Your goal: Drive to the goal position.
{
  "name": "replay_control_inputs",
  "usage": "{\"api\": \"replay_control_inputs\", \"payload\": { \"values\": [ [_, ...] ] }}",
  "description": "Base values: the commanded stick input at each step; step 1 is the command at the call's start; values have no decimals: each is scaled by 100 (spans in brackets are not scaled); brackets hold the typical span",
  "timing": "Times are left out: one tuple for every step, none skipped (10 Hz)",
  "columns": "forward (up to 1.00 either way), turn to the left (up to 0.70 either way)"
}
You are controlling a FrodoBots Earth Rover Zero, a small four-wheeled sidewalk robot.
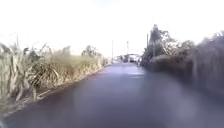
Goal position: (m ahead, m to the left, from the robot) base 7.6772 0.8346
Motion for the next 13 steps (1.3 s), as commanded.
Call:
{"api": "replay_control_inputs", "payload": {
  "values": [
    [100,-6],
    [100,-6],
    [100,-6],
    [100,-6],
    [100,-6],
    [100,-6],
    [100,-17],
    [100,-37],
    [95,-37],
    [55,-26],
    [5,-22],
    [0,-18],
    [0,-16]
  ]
}}
